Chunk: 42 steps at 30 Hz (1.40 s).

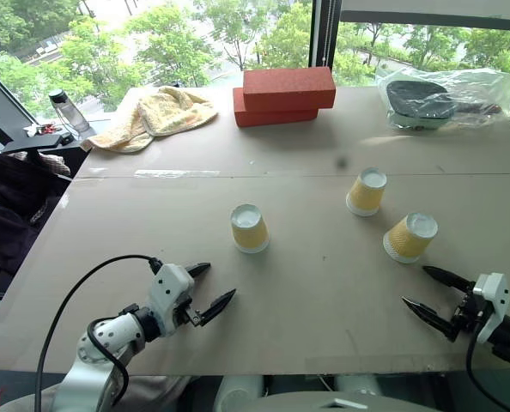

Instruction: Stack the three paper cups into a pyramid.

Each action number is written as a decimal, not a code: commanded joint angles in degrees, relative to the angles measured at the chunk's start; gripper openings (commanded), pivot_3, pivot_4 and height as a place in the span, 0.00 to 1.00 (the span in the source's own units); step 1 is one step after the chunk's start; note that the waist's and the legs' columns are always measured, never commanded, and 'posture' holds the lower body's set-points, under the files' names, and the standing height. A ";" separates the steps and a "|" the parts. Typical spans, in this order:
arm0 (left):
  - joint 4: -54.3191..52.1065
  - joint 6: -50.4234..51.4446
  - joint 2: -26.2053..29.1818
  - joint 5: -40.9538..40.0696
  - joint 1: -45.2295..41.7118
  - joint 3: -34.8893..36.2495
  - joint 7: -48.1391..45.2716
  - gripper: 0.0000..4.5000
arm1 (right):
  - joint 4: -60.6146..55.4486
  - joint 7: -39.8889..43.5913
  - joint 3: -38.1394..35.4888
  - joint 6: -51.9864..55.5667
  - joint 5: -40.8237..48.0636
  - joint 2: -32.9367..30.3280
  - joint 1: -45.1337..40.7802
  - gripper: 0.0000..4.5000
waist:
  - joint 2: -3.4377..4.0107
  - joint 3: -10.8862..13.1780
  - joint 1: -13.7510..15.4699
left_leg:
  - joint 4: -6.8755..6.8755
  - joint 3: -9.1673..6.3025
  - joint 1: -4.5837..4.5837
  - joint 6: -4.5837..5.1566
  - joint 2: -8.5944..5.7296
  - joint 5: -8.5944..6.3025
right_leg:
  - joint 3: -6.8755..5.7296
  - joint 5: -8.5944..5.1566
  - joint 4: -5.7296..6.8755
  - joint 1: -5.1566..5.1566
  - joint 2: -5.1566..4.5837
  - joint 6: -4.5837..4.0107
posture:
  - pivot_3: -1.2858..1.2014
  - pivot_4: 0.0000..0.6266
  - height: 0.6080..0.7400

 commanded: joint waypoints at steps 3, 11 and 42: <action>1.44 0.65 -0.07 0.29 1.68 -1.11 -1.12 0.98 | 1.03 0.28 -1.06 -0.06 0.10 -0.46 -1.29 1.00 | -0.01 0.01 -0.01 | 0.00 0.00 0.00 0.00 0.00 0.00 | 0.00 0.00 0.00 0.00 0.01 0.00 | 0.52 0.24 0.93; 3.22 0.10 0.21 0.29 -0.37 -1.55 -2.35 0.98 | -0.22 -0.49 -2.32 0.46 1.20 -0.37 -1.25 1.00 | 0.00 0.00 0.13 | 0.00 0.00 0.00 0.00 0.00 0.00 | -0.01 0.00 0.00 0.01 0.01 0.00 | 0.52 0.24 0.93; -19.52 23.98 12.25 -20.71 -25.59 3.13 -7.90 0.98 | -9.41 -15.19 -4.01 13.87 6.63 4.14 -12.12 1.00 | -0.51 1.02 0.13 | 0.38 -0.14 -0.22 0.00 0.06 0.02 | -0.23 0.15 0.24 -0.03 0.66 0.28 | 0.52 0.24 0.93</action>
